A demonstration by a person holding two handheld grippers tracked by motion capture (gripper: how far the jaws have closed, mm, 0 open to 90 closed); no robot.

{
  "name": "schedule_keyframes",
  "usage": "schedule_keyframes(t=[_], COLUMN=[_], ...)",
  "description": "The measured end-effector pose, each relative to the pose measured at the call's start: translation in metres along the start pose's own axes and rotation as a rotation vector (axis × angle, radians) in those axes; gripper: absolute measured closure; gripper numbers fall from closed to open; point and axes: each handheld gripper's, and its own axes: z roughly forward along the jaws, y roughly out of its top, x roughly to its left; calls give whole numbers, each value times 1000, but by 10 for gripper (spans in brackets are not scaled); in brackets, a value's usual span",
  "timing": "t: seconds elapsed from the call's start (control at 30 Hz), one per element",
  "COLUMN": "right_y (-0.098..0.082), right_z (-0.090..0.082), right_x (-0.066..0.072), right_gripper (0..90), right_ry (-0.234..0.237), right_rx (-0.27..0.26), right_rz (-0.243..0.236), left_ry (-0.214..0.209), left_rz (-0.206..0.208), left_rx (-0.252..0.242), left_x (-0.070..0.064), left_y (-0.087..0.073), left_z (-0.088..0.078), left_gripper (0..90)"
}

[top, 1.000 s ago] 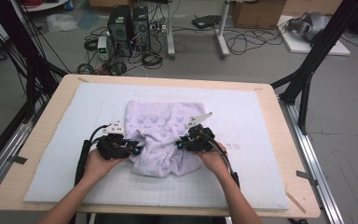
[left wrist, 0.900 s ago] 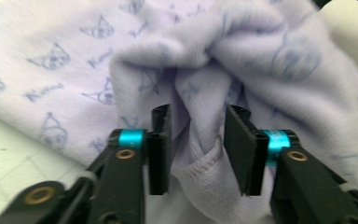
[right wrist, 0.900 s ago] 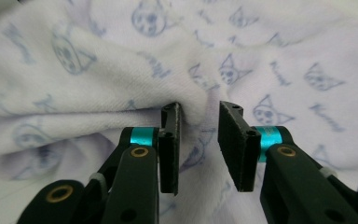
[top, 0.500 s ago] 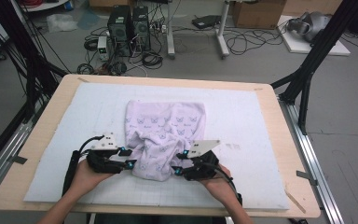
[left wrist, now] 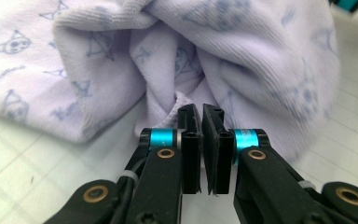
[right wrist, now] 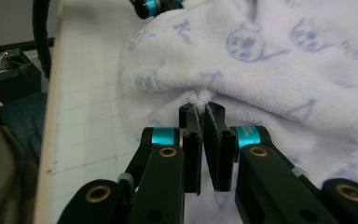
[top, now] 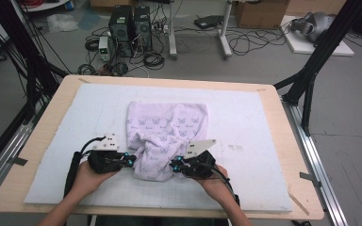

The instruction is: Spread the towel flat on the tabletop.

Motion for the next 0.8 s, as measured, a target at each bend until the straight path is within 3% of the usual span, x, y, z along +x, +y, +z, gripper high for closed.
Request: schedule_keyframes(t=[0.23, 0.4, 0.43, 0.5, 0.57, 0.7, 0.8], right_y=[12, 24, 26, 26, 23, 14, 6], right_z=[-56, -70, -68, -58, -45, -10, 10], right_x=[14, 16, 10, -6, -29, -65, -78], right_gripper=[862, 862, 862, 862, 862, 862, 862], right_ry=[-42, -85, -98, -119, -118, -129, -125], right_rx=[-80, -72, -62, -28, -18, 56, 107], right_rz=[-18, -63, -63, -45, 17, 100, 130], left_ry=[-27, -17, -3, 8, 36, 62, 64], left_rz=[-2, 3, 8, -21, -42, -82, -104], left_rx=[-72, -100, -92, -79, -64, -18, -3], left_x=[-24, -32, -29, -20, -10, 11, 20], left_y=[0, 6, 7, 9, 12, 16, 18], left_z=[-28, -32, -29, -20, -8, 15, 22], left_gripper=[854, 850, 847, 848, 849, 831, 685])
